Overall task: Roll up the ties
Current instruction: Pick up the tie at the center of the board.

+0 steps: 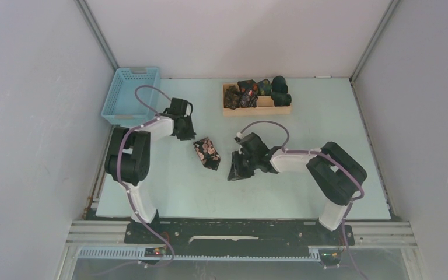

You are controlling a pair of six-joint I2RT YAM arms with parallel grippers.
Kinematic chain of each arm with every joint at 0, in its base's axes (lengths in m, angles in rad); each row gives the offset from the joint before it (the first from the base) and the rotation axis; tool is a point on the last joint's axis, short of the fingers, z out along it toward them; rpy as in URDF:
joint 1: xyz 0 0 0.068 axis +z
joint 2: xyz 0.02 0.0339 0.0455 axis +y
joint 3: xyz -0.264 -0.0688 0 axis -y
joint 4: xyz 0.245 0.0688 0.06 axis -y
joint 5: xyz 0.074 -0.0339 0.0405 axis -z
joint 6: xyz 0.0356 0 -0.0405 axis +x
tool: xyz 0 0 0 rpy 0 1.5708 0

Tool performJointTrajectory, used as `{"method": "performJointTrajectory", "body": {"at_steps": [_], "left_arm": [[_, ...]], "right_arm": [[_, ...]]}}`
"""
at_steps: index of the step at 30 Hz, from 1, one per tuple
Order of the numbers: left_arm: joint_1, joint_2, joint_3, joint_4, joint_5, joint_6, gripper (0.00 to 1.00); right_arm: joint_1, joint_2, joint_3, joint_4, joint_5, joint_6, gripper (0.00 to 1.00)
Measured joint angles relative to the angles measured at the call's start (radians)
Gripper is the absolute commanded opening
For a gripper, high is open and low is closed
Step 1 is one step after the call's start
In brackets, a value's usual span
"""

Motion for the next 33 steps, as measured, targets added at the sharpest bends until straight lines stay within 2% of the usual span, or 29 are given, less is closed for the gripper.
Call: {"method": "performJointTrajectory", "body": {"at_steps": [8, 20, 27, 33], "left_arm": [[-0.056, -0.116, -0.181, 0.118, 0.042, -0.041, 0.23], [-0.166, -0.268, -0.367, 0.153, 0.047, -0.148, 0.23], [-0.230, -0.394, -0.495, 0.144, 0.030, -0.256, 0.22], [-0.253, -0.452, -0.544, 0.130, 0.014, -0.303, 0.21]], "right_arm": [[-0.082, -0.153, -0.214, 0.118, -0.057, 0.009, 0.49], [-0.124, -0.171, -0.301, 0.297, -0.156, 0.097, 0.69], [-0.111, -0.178, -0.350, 0.391, -0.135, 0.224, 0.73], [-0.076, -0.178, -0.375, 0.445, -0.093, 0.323, 0.74]]}}
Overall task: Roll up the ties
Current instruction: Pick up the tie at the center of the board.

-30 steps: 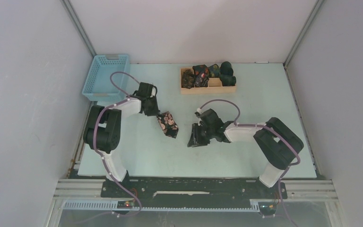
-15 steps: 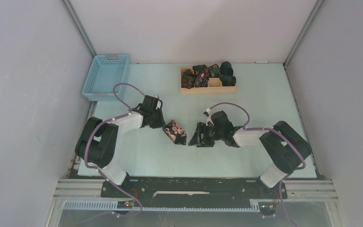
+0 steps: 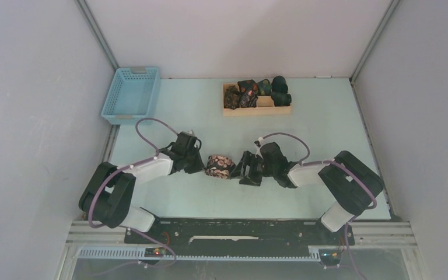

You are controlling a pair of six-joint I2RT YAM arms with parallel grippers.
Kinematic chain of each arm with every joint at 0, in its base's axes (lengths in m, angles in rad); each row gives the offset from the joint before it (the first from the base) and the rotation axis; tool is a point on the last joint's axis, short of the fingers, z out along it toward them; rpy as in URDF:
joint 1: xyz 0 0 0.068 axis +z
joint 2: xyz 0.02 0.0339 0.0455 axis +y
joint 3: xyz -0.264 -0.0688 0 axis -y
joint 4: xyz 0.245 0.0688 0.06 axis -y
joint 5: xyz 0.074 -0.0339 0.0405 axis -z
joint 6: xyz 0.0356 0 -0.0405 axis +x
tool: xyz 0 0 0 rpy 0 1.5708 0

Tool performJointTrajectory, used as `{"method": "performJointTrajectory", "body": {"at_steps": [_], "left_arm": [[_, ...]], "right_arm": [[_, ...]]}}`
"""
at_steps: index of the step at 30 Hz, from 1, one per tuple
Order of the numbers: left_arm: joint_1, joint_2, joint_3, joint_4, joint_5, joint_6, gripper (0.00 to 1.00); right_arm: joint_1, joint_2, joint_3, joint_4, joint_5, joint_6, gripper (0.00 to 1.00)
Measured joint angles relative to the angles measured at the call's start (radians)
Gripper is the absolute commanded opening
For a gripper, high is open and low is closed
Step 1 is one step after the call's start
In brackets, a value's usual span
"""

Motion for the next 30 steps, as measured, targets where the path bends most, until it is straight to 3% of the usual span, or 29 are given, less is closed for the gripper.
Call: {"method": "performJointTrajectory", "body": {"at_steps": [15, 30], "left_arm": [[-0.002, -0.046, -0.002, -0.059, -0.109, 0.018, 0.20], [-0.002, -0.046, -0.001, -0.062, -0.117, 0.028, 0.18]], "right_arm": [[-0.107, 0.010, 0.006, 0.025, 0.079, 0.034, 0.74], [-0.099, 0.154, 0.094, 0.137, -0.016, 0.043, 0.72]]}}
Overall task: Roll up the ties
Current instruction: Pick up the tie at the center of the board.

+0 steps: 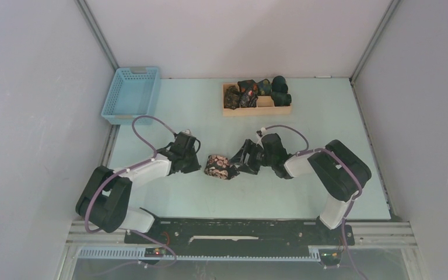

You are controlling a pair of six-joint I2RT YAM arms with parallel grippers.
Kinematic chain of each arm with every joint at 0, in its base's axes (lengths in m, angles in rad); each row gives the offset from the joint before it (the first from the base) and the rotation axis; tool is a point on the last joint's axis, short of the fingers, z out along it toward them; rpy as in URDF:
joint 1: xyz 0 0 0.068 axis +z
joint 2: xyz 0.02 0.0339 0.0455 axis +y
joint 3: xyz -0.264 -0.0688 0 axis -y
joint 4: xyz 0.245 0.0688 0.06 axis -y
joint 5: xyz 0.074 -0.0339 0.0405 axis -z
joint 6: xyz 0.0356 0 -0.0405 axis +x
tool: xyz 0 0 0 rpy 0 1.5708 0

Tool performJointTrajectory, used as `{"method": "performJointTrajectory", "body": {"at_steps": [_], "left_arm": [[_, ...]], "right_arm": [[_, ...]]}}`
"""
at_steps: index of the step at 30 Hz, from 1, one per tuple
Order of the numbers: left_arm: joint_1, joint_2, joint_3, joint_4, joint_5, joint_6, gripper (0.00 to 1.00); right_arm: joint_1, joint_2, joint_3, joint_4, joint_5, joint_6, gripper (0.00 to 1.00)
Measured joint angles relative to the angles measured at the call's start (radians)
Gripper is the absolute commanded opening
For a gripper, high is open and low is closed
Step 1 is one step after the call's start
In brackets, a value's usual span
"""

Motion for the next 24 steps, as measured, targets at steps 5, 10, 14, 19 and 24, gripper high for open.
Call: {"method": "performJointTrajectory", "body": {"at_steps": [5, 10, 14, 19, 24], "left_arm": [[-0.006, 0.000, 0.000, 0.000, 0.000, 0.000, 0.18], [-0.019, 0.001, 0.000, 0.007, 0.001, 0.000, 0.17], [-0.026, 0.001, 0.000, 0.013, 0.001, -0.001, 0.17], [-0.032, 0.002, 0.000, 0.018, 0.002, -0.001, 0.17], [-0.043, 0.003, 0.000, 0.029, 0.003, -0.002, 0.16]], "right_arm": [[0.013, 0.008, 0.000, 0.010, -0.033, 0.006, 0.71], [0.030, 0.011, -0.004, 0.015, -0.062, 0.021, 0.70], [0.044, 0.027, -0.006, 0.043, -0.082, 0.041, 0.70], [0.048, 0.056, -0.008, 0.101, -0.097, 0.077, 0.70], [0.034, 0.066, -0.008, 0.114, -0.108, 0.087, 0.70]]}}
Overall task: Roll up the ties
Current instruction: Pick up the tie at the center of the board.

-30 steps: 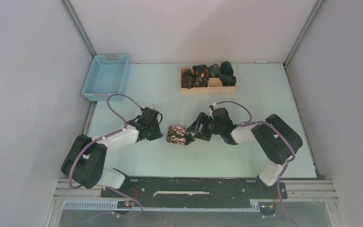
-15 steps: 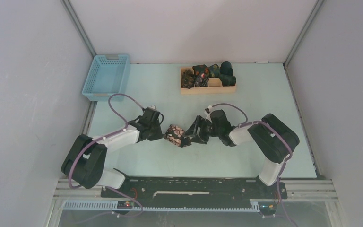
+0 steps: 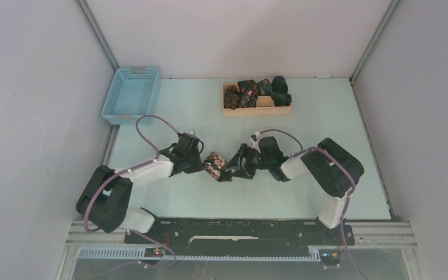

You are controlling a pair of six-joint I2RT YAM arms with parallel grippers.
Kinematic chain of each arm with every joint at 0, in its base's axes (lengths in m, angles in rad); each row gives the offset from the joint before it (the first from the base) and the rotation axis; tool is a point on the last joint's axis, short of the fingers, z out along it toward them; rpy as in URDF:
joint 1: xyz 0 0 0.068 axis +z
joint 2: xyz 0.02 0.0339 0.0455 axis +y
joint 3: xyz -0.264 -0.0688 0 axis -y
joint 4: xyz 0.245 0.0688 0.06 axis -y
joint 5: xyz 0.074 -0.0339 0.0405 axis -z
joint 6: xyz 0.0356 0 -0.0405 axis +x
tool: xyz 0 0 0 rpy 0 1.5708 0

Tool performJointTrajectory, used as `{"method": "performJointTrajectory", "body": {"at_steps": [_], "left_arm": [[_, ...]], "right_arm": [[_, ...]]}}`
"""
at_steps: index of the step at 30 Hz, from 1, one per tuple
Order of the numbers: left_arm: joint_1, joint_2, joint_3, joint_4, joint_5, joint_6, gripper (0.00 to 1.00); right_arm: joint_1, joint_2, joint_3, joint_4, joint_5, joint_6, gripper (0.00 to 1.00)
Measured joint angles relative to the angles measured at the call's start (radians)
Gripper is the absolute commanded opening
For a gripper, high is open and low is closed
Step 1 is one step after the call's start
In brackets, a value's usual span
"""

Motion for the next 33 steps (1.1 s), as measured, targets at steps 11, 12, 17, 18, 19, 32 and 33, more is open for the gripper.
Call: {"method": "performJointTrajectory", "body": {"at_steps": [11, 12, 17, 18, 19, 32, 33], "left_arm": [[0.019, -0.068, 0.011, -0.095, -0.096, 0.036, 0.17], [0.032, -0.074, 0.023, -0.108, -0.105, 0.045, 0.17], [0.092, -0.022, 0.137, -0.129, -0.124, 0.090, 0.15], [0.100, 0.011, 0.167, -0.121, -0.124, 0.100, 0.16], [0.107, 0.047, 0.198, -0.114, -0.123, 0.108, 0.16], [0.087, 0.204, 0.187, -0.019, 0.009, 0.114, 0.17], [0.080, 0.204, 0.175, -0.009, 0.013, 0.107, 0.17]], "right_arm": [[0.056, -0.198, -0.041, -0.294, 0.163, -0.097, 0.72], [0.077, -0.217, -0.052, -0.309, 0.188, -0.093, 0.71], [0.151, -0.220, -0.070, -0.276, 0.218, -0.048, 0.70], [0.157, -0.213, -0.071, -0.262, 0.218, -0.038, 0.70], [0.161, -0.208, -0.071, -0.255, 0.218, -0.031, 0.70], [0.127, -0.185, -0.073, -0.225, 0.184, 0.006, 0.69], [0.119, -0.174, -0.073, -0.209, 0.172, 0.013, 0.69]]}}
